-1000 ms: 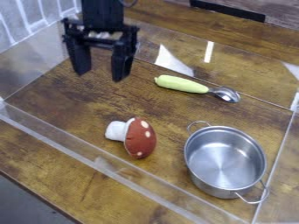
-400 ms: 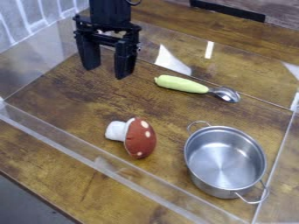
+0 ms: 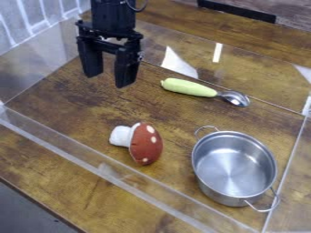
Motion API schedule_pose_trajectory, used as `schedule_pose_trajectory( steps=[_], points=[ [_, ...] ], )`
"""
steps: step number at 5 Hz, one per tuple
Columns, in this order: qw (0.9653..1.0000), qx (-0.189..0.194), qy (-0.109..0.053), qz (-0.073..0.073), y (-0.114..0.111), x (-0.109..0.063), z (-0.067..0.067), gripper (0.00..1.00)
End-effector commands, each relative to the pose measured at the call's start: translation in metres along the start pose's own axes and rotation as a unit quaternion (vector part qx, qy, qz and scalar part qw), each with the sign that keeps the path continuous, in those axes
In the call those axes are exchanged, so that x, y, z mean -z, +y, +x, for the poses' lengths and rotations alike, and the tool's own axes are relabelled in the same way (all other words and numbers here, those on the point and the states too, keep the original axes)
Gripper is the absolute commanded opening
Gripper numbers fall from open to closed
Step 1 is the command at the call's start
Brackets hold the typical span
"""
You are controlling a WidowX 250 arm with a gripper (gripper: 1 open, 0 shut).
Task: Remove the mushroom from the silver pot and put it on the table
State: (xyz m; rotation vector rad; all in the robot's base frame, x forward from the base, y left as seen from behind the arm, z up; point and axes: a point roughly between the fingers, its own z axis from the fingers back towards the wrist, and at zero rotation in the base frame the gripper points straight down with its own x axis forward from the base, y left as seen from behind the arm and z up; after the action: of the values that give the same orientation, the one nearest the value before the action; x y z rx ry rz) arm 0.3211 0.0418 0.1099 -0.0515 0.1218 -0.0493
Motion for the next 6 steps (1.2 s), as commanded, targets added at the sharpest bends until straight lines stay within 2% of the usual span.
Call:
schedule_pose_trajectory(
  steps=[1, 3, 5, 6],
  points=[
    [0.9992, -0.024, -0.031, 0.01, 0.01, -0.014, 0.007, 1.0],
    [0.9966, -0.07, -0.04, 0.016, 0.038, -0.008, 0.009, 1.0],
    [0.9975, -0.055, -0.033, 0.029, 0.034, -0.017, -0.006, 1.0],
    [0.9969, -0.066, -0.03, 0.031, 0.027, -0.023, -0.002, 1.0]
  ],
)
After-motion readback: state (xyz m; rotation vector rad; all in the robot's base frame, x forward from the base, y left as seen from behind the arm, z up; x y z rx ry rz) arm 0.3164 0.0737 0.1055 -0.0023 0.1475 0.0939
